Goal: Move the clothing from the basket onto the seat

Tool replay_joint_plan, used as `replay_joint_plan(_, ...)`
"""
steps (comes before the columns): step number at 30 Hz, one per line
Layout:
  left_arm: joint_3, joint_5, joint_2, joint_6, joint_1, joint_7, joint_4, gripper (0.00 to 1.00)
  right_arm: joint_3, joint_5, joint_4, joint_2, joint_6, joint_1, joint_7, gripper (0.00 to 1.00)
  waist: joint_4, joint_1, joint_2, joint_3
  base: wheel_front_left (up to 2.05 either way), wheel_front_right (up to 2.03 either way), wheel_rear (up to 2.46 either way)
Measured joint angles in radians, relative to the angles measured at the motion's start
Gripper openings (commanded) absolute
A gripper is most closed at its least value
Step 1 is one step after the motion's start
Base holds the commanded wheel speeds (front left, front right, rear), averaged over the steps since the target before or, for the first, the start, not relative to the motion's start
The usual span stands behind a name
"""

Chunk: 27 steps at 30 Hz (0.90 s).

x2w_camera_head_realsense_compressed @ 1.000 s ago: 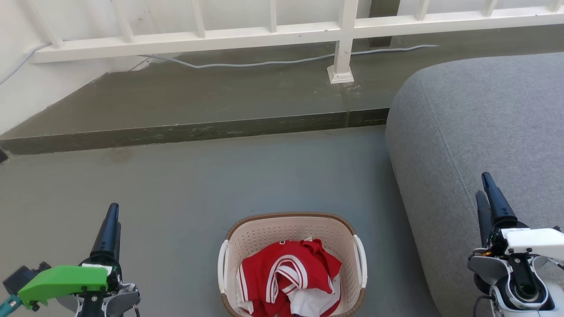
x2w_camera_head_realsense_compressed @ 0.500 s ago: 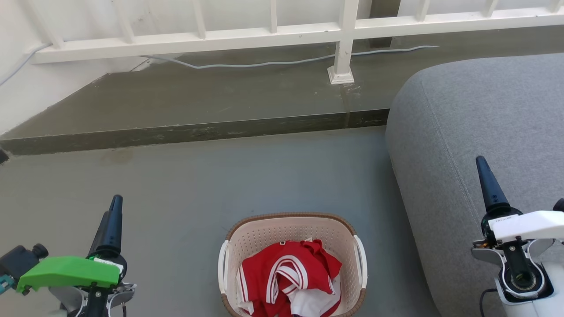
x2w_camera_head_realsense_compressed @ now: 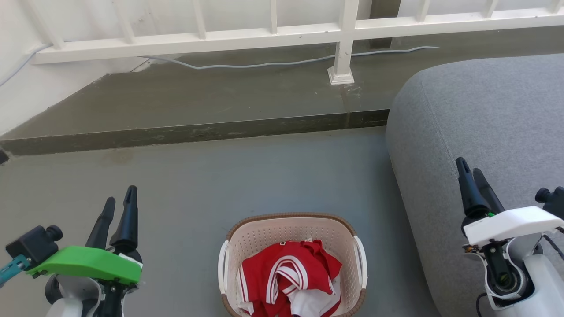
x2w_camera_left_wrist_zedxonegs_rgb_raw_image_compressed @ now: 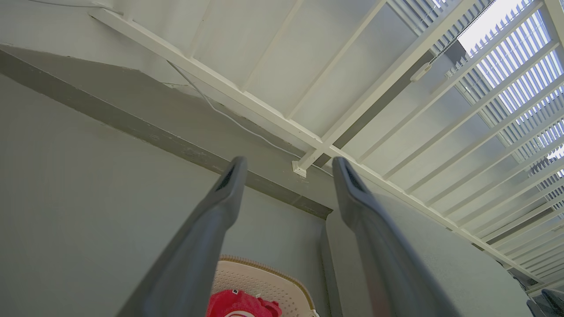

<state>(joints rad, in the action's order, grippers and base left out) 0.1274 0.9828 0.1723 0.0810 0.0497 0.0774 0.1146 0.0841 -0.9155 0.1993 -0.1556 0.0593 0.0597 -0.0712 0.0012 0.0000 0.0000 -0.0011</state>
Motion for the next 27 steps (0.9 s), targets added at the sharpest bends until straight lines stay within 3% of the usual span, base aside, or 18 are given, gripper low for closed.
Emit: replay_joint_plan(27, 0.113, -0.354, 0.005, -0.083, -0.025, 0.087, -0.026, 1.00, 0.123, 0.364, 0.021, -0.022, -0.072, 0.000, -0.092, 1.00, -0.001, 0.0000, 0.0000, -0.003, 0.00, 0.00, 0.00)
